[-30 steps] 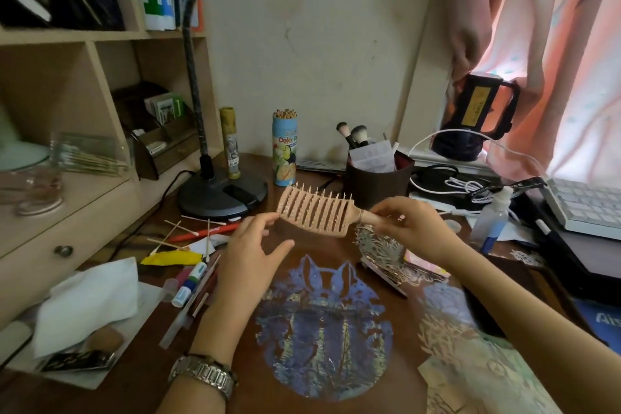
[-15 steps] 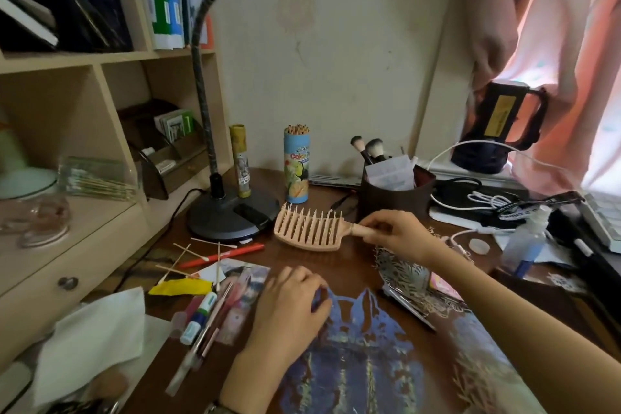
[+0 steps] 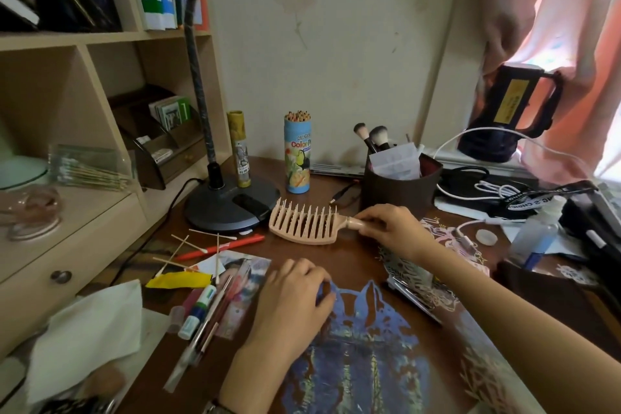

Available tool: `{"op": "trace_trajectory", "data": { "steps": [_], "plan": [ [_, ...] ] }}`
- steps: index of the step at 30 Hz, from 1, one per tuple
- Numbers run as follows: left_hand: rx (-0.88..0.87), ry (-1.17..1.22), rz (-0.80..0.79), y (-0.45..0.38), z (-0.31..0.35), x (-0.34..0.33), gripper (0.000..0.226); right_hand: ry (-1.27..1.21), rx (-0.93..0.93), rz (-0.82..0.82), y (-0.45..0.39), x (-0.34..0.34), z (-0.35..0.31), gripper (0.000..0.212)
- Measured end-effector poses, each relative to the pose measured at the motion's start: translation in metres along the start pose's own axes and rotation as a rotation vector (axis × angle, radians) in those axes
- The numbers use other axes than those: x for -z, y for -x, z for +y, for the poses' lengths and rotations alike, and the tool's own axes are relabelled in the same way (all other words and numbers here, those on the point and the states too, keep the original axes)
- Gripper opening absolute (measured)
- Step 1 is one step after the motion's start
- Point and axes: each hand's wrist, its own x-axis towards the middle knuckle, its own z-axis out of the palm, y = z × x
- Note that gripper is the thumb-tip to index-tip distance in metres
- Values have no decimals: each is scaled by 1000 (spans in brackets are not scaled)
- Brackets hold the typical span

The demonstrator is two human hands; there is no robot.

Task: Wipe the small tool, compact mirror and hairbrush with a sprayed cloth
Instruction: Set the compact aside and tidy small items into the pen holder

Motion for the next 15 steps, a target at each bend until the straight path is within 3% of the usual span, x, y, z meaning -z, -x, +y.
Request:
{"op": "trace_trajectory", "data": {
  "steps": [15],
  "plan": [
    [-1,-8,2,-1,-4,-4,30,155,17,30,0,-12,-5,30]
  ]
}}
